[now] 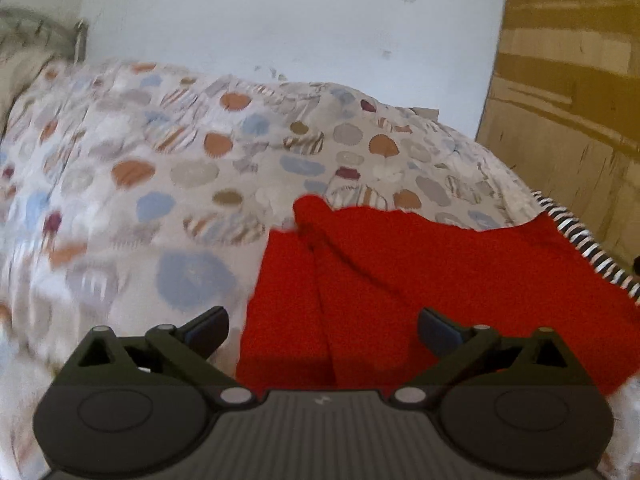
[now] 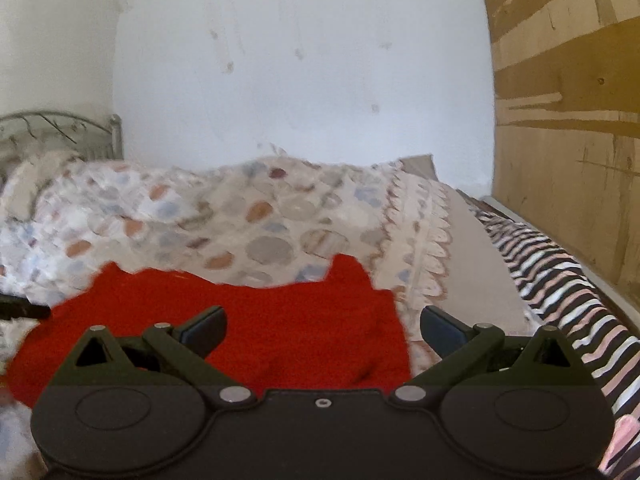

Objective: Fold small clothes

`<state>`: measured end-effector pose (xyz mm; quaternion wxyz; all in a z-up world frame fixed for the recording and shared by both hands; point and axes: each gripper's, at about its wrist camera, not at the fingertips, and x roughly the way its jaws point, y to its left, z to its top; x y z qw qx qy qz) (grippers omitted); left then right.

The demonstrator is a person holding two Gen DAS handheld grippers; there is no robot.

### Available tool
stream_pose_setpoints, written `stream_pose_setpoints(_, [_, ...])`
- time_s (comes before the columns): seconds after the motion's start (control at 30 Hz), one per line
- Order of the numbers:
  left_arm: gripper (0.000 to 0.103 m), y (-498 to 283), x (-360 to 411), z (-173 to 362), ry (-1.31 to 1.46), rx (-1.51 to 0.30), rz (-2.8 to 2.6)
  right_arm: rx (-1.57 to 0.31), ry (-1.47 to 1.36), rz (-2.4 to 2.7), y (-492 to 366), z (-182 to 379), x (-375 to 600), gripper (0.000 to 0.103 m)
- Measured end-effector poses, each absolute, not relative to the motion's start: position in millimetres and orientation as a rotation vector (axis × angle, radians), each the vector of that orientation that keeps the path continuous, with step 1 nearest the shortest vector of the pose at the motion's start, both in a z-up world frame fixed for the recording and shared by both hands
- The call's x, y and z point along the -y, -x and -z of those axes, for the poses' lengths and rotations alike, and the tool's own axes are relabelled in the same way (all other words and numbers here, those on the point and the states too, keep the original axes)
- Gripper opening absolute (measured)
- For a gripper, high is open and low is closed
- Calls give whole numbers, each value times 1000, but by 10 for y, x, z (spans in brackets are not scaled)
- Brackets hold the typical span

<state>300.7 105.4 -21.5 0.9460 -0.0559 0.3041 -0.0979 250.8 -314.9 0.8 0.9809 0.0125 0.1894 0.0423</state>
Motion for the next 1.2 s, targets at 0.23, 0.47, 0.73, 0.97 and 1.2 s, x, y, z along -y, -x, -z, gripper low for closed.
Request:
stream_pose_setpoints(0.23, [103, -2487, -1310, 421, 359, -682, 169, -354, 96, -124, -2378, 47, 2592, 103])
stream_pose_setpoints(0.47, [103, -2248, -1436, 561, 480, -703, 145, -422, 190, -127, -2440, 408, 2164, 102])
stream_pose_setpoints(0.73, [103, -2209, -1431, 619, 569, -698, 170, -378, 240, -46, -2188, 757, 2040, 102])
stream_pose_setpoints(0.97, [103, -2281, -1340, 708, 618, -718, 192, -349, 205, -51, -2160, 833, 2094, 102])
stream_pose_setpoints(1.2, [103, -2355, -1175, 682, 670, -682, 242, -332, 181, -59, -2149, 856, 2125, 102])
